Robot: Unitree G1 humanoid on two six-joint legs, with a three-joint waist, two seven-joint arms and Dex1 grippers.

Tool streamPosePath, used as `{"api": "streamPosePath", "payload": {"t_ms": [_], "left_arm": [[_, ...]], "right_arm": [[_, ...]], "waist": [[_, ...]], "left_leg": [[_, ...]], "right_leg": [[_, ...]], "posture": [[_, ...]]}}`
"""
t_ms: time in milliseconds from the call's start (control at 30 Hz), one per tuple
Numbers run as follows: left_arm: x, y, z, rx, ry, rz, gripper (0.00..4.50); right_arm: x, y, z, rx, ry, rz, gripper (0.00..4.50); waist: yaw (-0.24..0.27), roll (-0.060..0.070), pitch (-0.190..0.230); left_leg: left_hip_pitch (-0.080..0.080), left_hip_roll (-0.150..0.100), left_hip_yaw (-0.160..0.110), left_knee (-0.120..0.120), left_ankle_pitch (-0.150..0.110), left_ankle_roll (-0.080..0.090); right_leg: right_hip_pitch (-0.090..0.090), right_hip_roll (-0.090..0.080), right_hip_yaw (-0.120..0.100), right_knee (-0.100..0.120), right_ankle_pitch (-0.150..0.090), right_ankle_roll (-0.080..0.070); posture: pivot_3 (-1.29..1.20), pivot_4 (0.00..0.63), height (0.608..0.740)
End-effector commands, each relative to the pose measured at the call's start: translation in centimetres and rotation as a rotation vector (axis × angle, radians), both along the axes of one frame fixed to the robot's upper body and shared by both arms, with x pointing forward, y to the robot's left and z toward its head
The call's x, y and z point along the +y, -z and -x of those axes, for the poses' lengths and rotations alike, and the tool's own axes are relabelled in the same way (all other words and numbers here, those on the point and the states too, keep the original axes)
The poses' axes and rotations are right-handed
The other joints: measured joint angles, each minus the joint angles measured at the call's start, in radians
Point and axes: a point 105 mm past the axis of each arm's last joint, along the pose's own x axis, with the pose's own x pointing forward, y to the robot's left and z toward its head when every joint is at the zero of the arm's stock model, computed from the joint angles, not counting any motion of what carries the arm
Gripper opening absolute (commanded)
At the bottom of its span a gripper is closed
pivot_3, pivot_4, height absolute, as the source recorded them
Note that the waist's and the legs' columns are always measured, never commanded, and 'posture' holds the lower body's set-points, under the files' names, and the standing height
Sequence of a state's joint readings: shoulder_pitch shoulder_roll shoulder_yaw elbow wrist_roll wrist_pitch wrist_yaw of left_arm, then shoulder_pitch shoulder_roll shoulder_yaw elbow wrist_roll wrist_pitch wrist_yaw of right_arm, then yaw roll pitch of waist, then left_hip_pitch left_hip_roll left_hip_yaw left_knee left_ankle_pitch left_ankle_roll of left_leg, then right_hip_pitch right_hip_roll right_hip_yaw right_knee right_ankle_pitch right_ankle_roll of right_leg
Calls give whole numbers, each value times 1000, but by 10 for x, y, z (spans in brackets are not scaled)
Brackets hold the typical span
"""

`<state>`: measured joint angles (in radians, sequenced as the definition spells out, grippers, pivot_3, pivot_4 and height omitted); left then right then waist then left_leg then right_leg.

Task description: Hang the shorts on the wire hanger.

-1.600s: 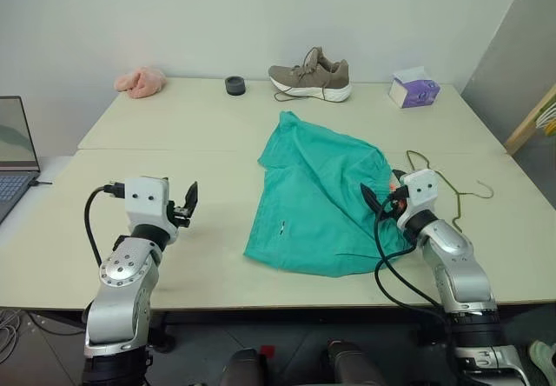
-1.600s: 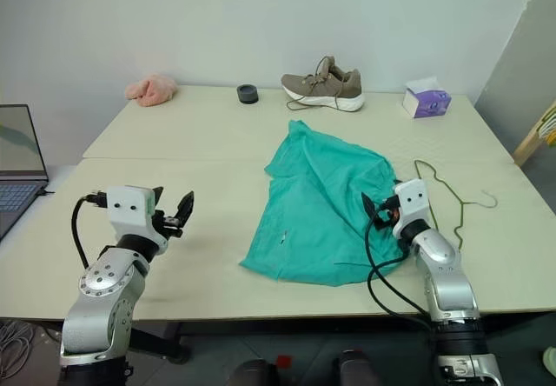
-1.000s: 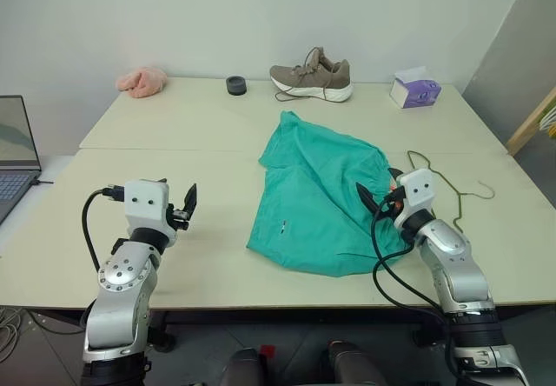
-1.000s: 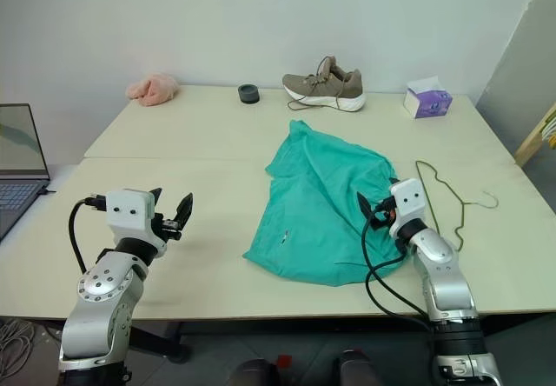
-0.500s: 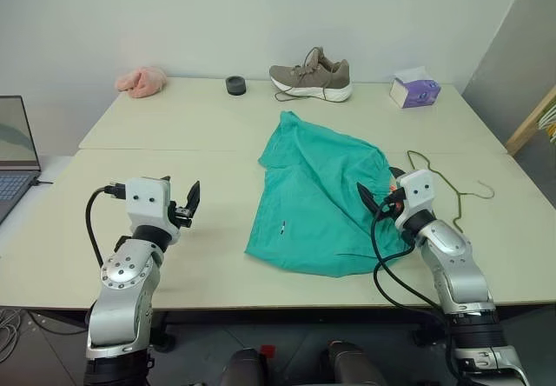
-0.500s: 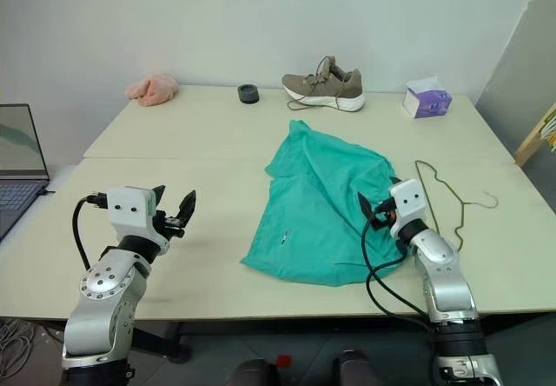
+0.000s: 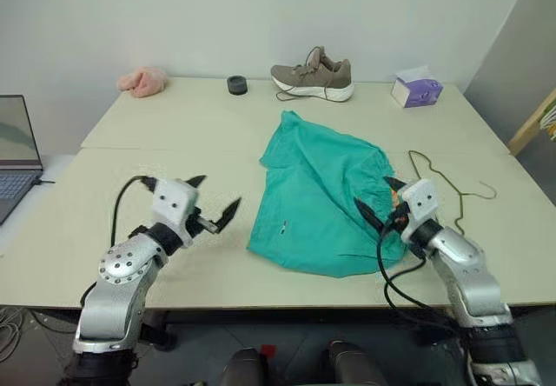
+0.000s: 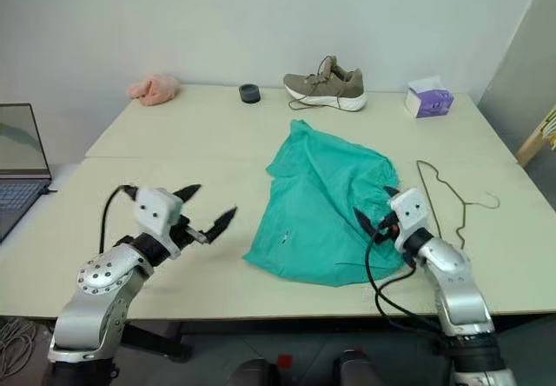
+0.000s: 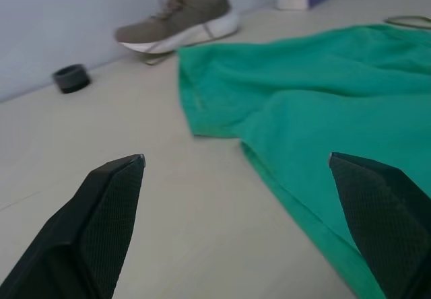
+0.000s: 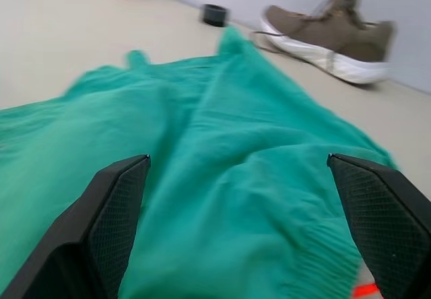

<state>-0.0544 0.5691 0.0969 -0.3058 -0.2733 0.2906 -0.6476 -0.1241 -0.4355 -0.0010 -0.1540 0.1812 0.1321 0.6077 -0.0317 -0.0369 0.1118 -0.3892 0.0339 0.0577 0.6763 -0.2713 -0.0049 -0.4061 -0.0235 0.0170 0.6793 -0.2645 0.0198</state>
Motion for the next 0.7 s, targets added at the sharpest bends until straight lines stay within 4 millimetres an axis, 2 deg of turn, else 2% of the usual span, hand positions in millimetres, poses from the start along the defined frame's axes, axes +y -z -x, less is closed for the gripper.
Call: {"api": "streamPosePath", "payload": {"t_ms": [33, 200, 333, 400, 533, 700], "left_arm": [[-23, -2, 16, 88, 261, -82, 4488], [-36, 3, 33, 209, 511, -228, 4488], [-48, 12, 25, 191, 588, -338, 4488], [-54, 17, 18, 181, 585, -337, 4488], [-62, 33, 19, 193, 641, -372, 4488], [-58, 55, 18, 212, 686, -464, 4488]], "right_arm": [[10, -10, 22, -2, -157, 45, 4500], [19, 0, 56, 130, -355, 114, 4500], [24, 8, 81, 216, -475, 185, 4500], [24, 8, 84, 225, -477, 189, 4500], [19, 5, 85, 228, -452, 193, 4500], [10, 4, 85, 221, -416, 221, 4500]], "waist": [[-2, 0, 0], [-3, 3, 2], [-3, 3, 3], [-4, 3, 3], [-17, 3, 3], [-33, 3, 4]], "left_leg": [[0, 0, 0, 0, 0, 0], [1, 2, 1, 0, 0, 0], [2, 5, 1, 0, 0, 0], [2, 5, 2, 0, 0, 0], [2, 6, 2, 0, 0, 0], [2, 6, 2, 0, 0, 0]], "right_leg": [[0, 0, 0, 0, 0, 0], [0, 2, -1, 0, -4, 1], [0, 4, 0, 0, -5, 1], [0, 5, -1, 0, -5, 1], [0, 5, 0, 0, -5, 1], [0, 5, 0, 0, -5, 0]], "posture": [[-74, 92, 740], [-102, 96, 740], [-126, 100, 740], [-136, 101, 740], [-161, 104, 740], [-184, 107, 740]]}}
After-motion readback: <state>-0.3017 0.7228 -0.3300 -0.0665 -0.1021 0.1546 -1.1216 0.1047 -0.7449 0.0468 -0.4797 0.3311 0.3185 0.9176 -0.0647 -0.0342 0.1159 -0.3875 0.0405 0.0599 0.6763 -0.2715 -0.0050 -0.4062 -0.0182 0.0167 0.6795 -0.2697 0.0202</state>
